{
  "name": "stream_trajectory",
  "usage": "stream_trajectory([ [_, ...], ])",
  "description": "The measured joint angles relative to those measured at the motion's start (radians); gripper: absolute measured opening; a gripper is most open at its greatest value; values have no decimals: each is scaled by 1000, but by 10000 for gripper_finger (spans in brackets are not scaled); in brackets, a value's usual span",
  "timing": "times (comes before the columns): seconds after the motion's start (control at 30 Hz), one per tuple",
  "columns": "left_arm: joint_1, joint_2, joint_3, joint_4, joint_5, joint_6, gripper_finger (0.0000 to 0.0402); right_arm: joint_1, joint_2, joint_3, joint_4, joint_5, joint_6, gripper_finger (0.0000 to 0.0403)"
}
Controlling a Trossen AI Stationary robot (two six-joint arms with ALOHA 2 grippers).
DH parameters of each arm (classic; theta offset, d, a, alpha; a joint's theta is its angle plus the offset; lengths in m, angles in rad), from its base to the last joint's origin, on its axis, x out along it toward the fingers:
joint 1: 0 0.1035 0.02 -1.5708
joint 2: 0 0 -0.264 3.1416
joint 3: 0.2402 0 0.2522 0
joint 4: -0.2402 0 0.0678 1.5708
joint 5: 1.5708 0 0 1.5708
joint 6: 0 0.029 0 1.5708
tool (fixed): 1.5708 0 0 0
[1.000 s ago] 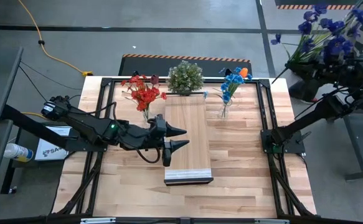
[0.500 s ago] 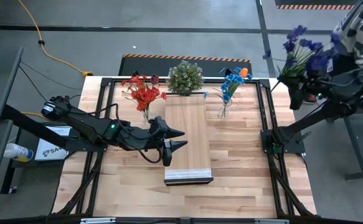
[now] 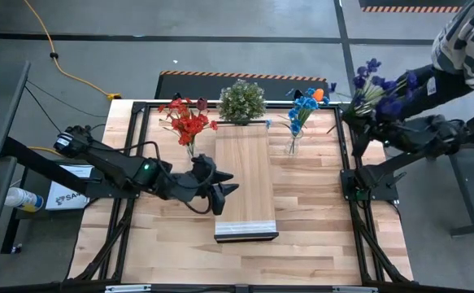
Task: Pick and place flowers into a vace then onto a shelf
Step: Put the violet flowers into the right transparent vase
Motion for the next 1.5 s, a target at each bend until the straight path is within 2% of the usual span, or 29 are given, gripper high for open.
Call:
stream_trajectory([
  [0.3,-116,0,0,-103,-202,-124,215,0,-33,-196,225,131,-40,3],
  [0.5,-162,0,0,-153,-278,-158,215,0,-32,-282,290,188,-12,3],
  [0.73,-160,0,0,-198,-279,-176,215,0,-31,-413,388,324,67,3],
  [1.03,-160,0,0,-235,-282,-184,215,-3,-30,-576,632,396,66,3],
  [1.23,-160,0,0,-236,-283,-185,215,-3,-30,-639,715,455,79,3],
  [1.5,-160,0,0,-236,-284,-186,215,-10,1,-659,738,500,146,3],
])
